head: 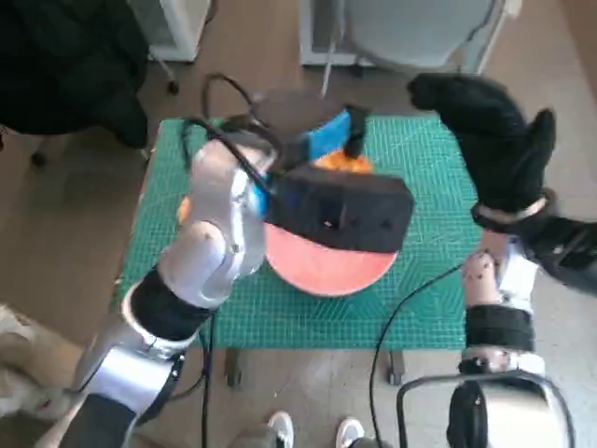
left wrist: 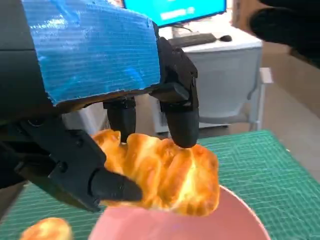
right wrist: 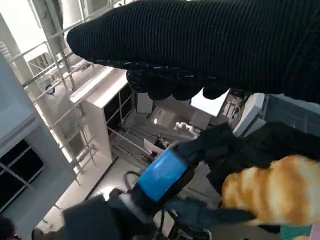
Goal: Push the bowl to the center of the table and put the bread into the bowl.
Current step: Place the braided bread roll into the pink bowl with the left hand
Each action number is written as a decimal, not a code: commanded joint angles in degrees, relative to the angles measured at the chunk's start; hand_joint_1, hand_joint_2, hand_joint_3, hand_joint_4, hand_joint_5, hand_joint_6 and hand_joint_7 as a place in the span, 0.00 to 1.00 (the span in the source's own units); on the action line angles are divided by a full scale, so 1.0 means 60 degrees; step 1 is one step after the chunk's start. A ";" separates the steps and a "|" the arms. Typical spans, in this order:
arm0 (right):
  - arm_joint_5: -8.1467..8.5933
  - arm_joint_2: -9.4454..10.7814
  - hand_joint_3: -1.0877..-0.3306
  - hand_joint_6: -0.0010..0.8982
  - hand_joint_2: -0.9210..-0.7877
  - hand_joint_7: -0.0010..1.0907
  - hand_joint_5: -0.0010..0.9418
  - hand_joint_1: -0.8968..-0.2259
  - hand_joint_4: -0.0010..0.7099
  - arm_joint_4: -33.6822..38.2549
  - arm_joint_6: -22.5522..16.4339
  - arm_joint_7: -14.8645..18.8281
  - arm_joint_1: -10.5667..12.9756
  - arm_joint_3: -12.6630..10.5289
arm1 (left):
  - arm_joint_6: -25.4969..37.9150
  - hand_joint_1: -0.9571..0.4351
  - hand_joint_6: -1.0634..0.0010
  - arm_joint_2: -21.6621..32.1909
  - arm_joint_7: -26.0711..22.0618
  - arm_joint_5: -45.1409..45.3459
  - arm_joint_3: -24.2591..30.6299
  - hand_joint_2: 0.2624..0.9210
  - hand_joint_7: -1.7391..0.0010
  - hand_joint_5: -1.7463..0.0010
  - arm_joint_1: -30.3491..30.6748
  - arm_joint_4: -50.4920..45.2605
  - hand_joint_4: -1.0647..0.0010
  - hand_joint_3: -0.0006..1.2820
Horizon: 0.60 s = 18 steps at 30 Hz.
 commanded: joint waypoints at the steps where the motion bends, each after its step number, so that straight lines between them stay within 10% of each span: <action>1: -0.0194 -0.0043 0.26 0.35 0.00 0.00 0.00 0.30 0.37 -0.0149 0.0125 -0.0226 0.0350 0.0092 | -0.0047 0.82 0.68 -0.0259 -0.0029 0.0020 -0.0327 0.81 0.42 0.07 -0.0653 0.0829 0.67 0.46; 3: -0.0191 -0.0054 0.26 0.35 0.00 0.00 0.00 0.30 0.37 -0.0185 0.0138 -0.0273 0.0371 0.0119 | -0.0032 0.91 0.62 -0.0303 -0.0054 0.0017 -0.0399 0.63 0.68 0.03 -0.0747 0.1010 0.64 0.62; 6: -0.0186 -0.0061 0.26 0.35 0.00 0.00 0.00 0.30 0.37 -0.0222 0.0150 -0.0315 0.0391 0.0156 | -0.0027 0.95 0.58 -0.0300 -0.0027 -0.0024 -0.0430 0.55 0.82 0.01 -0.0794 0.1081 0.63 0.70; 18: -0.0233 -0.0081 0.26 0.34 0.00 0.00 0.00 0.30 0.35 -0.0310 0.0114 -0.0483 0.0490 0.0253 | 0.0455 0.97 0.66 -0.0607 0.0027 -0.0196 -0.0579 0.52 0.93 0.03 -0.0820 0.1700 0.59 0.70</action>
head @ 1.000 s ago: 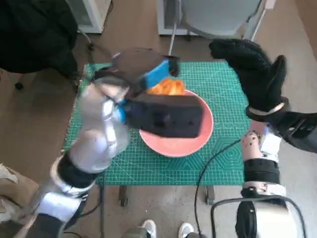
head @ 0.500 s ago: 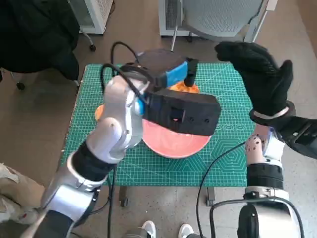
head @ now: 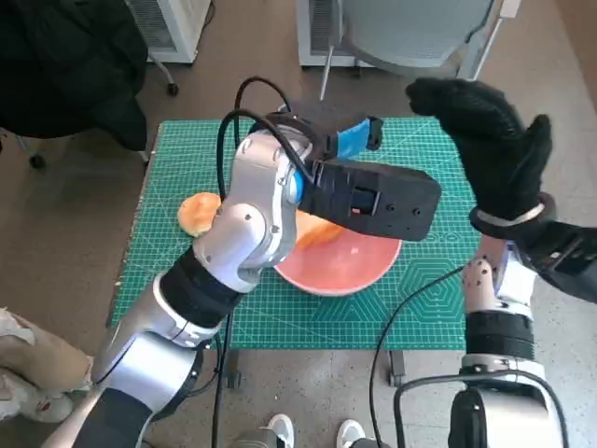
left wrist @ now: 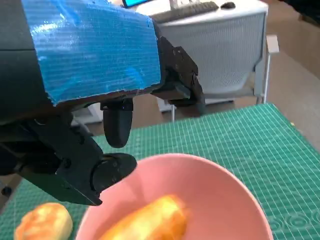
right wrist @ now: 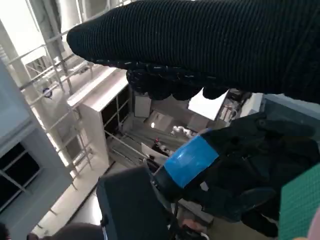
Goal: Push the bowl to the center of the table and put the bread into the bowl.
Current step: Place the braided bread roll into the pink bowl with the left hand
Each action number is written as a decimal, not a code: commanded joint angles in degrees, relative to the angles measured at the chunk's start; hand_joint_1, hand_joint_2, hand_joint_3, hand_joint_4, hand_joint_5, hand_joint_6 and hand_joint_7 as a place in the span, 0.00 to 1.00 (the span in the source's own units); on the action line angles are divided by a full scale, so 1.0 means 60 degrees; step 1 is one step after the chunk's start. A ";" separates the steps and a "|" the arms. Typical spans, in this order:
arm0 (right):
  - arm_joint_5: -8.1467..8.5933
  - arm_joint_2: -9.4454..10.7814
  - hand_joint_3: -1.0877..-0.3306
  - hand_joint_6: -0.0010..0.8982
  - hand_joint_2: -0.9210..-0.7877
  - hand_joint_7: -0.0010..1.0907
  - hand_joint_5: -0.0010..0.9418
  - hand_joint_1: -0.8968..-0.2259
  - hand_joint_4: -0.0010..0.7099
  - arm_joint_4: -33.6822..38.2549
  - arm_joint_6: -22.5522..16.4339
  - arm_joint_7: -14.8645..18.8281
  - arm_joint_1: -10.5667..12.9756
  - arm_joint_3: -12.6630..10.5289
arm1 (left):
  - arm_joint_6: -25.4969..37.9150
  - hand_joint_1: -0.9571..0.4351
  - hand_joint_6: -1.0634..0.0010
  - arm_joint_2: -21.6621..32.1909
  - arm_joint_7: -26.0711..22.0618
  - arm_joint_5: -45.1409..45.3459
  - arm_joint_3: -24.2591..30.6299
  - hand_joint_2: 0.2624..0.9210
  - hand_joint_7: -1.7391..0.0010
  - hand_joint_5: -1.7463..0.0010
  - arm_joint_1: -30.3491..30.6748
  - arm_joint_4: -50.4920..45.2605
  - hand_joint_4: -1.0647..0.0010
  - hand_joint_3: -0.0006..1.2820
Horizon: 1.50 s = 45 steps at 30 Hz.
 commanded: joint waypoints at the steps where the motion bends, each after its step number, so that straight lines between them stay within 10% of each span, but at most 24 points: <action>1: -0.0159 -0.0056 0.26 0.34 0.00 0.00 0.00 0.30 0.35 -0.0031 0.0095 -0.0078 0.0228 0.0064 | 0.0084 0.97 0.66 -0.0042 0.0088 -0.0072 -0.0031 0.52 0.93 0.03 -0.0132 0.0027 0.59 0.70; 15: -0.0129 -0.0045 0.26 0.34 0.00 0.00 0.00 0.30 0.35 -0.0026 0.0114 -0.0102 0.0214 0.0098 | 0.0019 0.97 0.65 0.0148 0.0017 -0.0563 0.0214 0.45 0.93 0.04 0.0243 -0.0350 0.56 0.74; 22: -0.0092 -0.0032 0.26 0.34 0.00 0.00 0.00 0.30 0.35 0.0019 0.0138 -0.0073 0.0183 0.0103 | -0.0728 0.94 0.65 0.0684 -0.0071 -0.1020 0.0250 0.81 0.82 0.11 0.0686 -0.1014 0.59 0.41; 38: 0.0081 -0.0011 0.26 0.34 0.00 0.00 0.00 0.30 0.35 0.0206 0.0196 0.0183 0.0062 0.0060 | -0.0793 0.93 0.79 0.1301 -0.0056 -0.1215 0.0543 0.95 0.93 0.01 0.1039 -0.1690 0.77 0.41; 40: 0.0094 -0.0013 0.26 0.34 0.00 0.00 0.00 0.30 0.35 0.0229 0.0195 0.0201 0.0044 0.0053 | -0.0676 0.74 0.79 0.1440 -0.0189 -0.1272 0.0686 0.85 0.94 0.60 0.1085 -0.1935 0.91 0.27; 45: 0.0099 -0.0014 0.26 0.34 0.00 0.00 0.00 0.30 0.35 0.0276 0.0181 0.0230 0.0015 0.0034 | -0.0635 0.54 0.78 0.1658 -0.0203 -0.1351 0.0858 0.80 0.96 0.93 0.1267 -0.2327 0.98 0.12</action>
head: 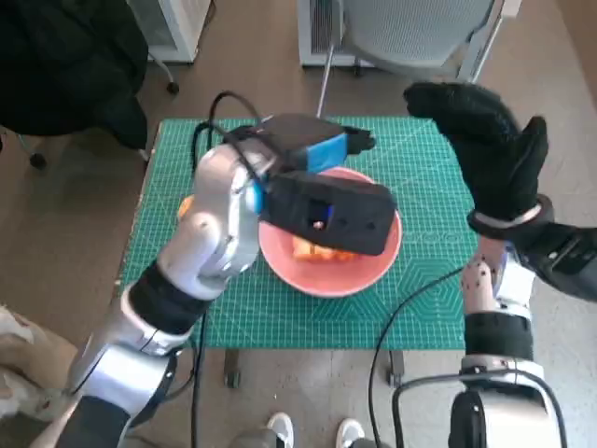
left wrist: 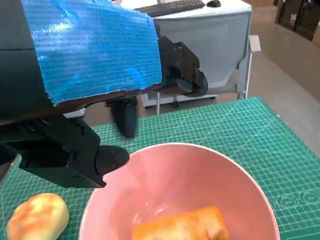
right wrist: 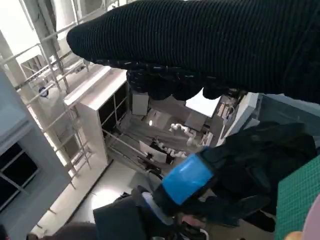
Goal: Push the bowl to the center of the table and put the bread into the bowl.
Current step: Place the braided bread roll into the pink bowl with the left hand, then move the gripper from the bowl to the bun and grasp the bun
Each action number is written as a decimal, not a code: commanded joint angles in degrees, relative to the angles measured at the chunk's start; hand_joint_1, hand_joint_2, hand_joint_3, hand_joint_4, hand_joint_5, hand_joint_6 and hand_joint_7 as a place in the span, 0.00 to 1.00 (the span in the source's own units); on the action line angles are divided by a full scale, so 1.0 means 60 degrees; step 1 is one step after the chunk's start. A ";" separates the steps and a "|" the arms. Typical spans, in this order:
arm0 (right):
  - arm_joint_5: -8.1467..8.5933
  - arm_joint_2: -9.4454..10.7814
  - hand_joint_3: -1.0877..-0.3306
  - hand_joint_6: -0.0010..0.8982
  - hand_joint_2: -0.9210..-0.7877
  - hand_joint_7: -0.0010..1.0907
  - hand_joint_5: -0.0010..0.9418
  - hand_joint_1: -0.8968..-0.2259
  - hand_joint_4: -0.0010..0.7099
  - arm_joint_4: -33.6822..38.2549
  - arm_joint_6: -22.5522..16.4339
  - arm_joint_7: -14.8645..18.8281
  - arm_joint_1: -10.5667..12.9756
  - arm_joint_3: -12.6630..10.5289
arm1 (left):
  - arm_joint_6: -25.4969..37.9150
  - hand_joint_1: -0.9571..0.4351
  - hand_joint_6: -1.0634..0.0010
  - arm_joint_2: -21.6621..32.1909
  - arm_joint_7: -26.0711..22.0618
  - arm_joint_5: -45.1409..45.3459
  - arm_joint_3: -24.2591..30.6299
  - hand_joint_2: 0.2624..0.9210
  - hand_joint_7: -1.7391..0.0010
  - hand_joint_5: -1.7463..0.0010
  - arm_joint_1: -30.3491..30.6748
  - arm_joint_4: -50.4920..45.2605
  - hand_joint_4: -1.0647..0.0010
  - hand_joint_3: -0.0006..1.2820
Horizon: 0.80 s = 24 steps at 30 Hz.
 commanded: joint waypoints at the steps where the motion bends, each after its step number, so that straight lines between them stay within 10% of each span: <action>1: -0.0020 0.0007 0.26 0.34 0.00 0.00 0.00 0.30 0.35 0.0162 0.0104 0.0118 0.0016 0.0008 | 0.0057 0.52 0.78 0.0276 -0.0057 -0.0138 0.0261 0.80 0.97 0.95 0.0196 -0.0501 0.99 0.10; 24: -0.0054 0.0141 0.28 0.35 0.00 0.01 0.00 0.29 0.36 0.1036 -0.0059 0.0409 -0.0562 -0.0064 | -0.0364 0.32 0.81 0.2421 0.0590 -0.0374 0.2707 0.89 0.99 1.00 0.2952 -0.4380 0.96 0.01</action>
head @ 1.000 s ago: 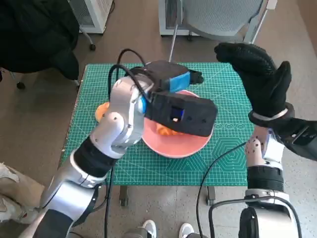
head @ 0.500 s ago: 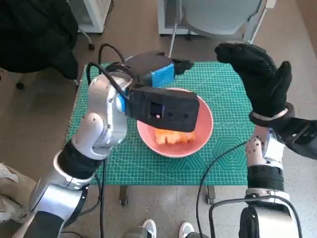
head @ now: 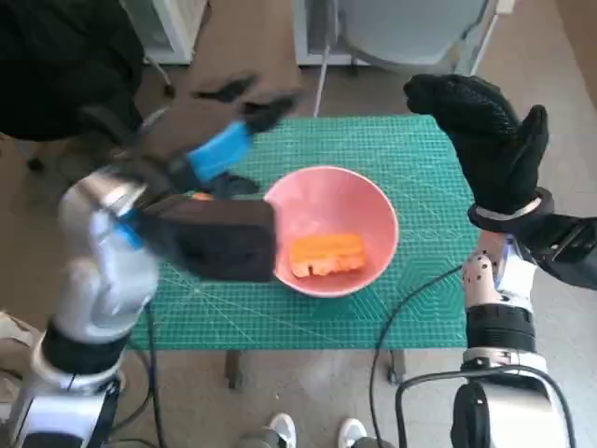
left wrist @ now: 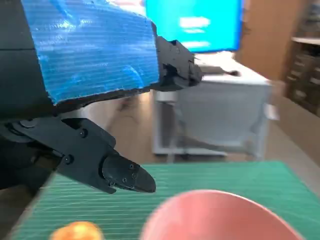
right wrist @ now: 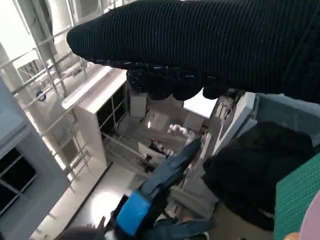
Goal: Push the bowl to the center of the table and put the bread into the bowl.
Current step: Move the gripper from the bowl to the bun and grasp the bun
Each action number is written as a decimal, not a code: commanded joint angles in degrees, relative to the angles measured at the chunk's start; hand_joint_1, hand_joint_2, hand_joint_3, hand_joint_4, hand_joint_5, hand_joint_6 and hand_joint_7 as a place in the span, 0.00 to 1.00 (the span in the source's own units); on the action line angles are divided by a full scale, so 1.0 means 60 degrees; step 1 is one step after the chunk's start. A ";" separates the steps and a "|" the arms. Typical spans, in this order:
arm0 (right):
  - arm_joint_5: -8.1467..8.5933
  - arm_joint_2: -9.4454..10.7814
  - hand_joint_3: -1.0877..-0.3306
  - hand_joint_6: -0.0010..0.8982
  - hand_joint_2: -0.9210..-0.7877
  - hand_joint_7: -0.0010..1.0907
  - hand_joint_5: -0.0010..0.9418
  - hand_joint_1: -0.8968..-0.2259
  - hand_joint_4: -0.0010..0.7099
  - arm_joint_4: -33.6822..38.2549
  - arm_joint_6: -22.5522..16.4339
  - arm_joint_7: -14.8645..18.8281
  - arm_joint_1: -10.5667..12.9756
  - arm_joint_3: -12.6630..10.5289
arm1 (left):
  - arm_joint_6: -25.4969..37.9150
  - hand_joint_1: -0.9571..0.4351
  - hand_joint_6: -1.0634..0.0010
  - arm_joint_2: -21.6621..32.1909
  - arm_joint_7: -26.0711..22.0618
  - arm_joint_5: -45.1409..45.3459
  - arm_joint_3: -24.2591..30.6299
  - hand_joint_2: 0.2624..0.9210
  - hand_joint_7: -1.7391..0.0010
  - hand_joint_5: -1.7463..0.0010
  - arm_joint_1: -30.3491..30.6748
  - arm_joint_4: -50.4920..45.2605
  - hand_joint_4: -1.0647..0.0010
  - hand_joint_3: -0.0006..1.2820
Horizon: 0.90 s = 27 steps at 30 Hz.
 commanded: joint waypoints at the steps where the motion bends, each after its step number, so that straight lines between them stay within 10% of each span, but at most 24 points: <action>1: -0.0061 0.0116 0.29 0.35 0.00 0.01 0.00 0.29 0.36 0.0365 -0.0036 0.0218 -0.0124 0.0024 | 0.0000 0.32 0.80 0.0316 0.0127 -0.0059 0.0333 0.89 0.99 1.00 0.0590 -0.0486 0.96 0.01; 27: 0.0098 0.0101 0.31 0.36 0.00 0.01 0.00 0.28 0.37 0.1058 0.0161 0.1054 -0.0567 -0.0256 | 0.0780 0.35 0.79 0.0913 -0.0027 0.0143 0.0945 0.83 1.00 1.00 0.1805 -0.1309 0.96 0.00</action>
